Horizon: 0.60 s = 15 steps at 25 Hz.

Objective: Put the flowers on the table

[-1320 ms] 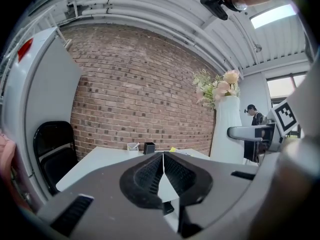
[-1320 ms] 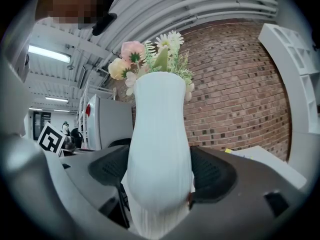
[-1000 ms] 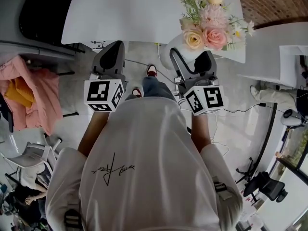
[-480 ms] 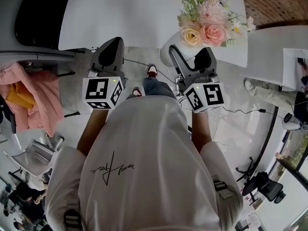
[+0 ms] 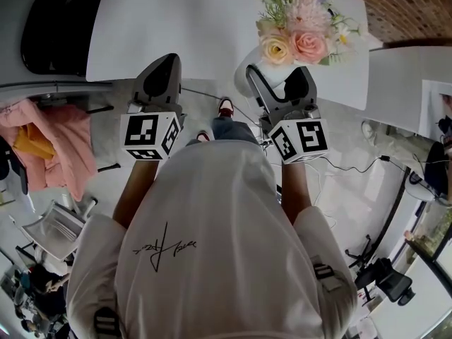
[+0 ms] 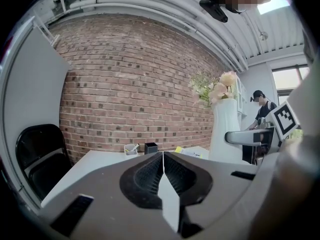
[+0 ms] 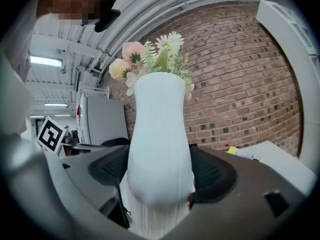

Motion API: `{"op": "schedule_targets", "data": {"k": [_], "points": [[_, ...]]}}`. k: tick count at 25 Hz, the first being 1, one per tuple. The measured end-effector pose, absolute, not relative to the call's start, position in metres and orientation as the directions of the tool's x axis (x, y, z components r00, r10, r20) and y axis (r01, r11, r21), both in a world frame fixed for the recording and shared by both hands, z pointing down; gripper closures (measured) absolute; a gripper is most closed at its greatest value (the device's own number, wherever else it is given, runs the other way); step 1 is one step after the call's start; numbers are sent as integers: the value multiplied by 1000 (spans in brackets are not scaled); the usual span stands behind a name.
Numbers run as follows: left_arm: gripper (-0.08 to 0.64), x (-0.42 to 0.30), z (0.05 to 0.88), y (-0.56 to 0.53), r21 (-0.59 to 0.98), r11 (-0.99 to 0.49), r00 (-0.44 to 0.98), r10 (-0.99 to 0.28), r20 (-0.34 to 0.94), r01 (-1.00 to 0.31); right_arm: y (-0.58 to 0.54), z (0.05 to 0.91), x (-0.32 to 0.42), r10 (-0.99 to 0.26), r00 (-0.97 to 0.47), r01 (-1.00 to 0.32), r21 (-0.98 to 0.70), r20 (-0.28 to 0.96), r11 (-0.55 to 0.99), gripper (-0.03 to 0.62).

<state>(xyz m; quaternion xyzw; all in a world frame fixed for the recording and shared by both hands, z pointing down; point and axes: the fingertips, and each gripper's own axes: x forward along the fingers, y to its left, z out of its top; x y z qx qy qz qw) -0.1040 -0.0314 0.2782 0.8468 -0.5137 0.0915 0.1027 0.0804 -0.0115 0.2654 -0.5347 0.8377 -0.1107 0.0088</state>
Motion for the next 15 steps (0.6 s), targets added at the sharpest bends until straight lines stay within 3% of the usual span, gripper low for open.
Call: {"op": "schedule_targets", "data": {"k": [15], "points": [[549, -71, 285, -70, 68, -373, 377, -891, 252, -925, -69, 274, 113, -854, -512, -851, -183, 87, 492, 187]]}}
